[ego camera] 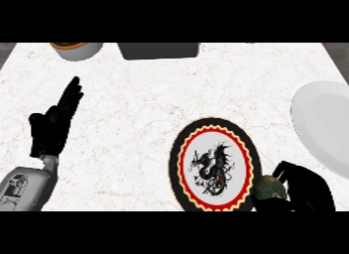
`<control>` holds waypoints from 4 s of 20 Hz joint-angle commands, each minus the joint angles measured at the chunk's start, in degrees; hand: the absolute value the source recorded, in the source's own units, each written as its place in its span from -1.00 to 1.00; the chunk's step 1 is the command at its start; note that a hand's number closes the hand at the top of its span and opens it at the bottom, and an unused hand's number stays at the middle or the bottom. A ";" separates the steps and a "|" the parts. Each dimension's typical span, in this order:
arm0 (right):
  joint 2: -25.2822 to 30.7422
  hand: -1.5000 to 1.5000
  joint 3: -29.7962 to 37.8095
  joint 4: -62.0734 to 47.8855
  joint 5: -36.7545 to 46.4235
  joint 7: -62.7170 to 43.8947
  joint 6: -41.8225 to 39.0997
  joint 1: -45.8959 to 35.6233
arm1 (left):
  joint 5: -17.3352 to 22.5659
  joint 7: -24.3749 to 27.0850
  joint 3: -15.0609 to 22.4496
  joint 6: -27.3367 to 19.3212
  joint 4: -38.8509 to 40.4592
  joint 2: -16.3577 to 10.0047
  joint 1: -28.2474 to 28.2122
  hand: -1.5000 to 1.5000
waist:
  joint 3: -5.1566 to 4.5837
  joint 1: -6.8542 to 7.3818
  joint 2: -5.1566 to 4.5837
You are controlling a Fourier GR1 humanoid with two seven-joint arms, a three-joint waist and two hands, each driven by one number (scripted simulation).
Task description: Pick the squash from the plate and place it in the plate
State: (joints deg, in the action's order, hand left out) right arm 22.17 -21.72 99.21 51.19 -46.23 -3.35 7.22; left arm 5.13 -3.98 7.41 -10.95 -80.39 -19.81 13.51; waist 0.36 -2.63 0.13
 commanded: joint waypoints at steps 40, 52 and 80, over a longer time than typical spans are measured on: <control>28.98 1.00 29.53 -58.56 -22.97 91.96 0.97 -28.86 | -2.16 -0.23 -0.16 2.81 0.84 3.31 2.35 0.00 | -0.29 4.23 -0.53; 16.49 -1.00 28.28 -79.20 -19.93 89.26 -0.72 -40.77 | -4.94 -3.74 -0.07 2.42 -3.81 4.65 0.88 0.00 | -0.25 3.93 -0.43; 39.76 -1.00 51.32 -91.10 -43.52 94.39 -30.98 -32.04 | -4.40 -0.31 -2.69 4.37 0.20 5.06 1.64 0.00 | 0.43 3.64 -1.19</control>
State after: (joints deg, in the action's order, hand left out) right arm 60.85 29.30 8.20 7.97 42.18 -27.21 -27.56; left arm 1.32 -4.60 4.20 -5.88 -80.20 -15.65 15.49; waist 0.64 1.14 -1.00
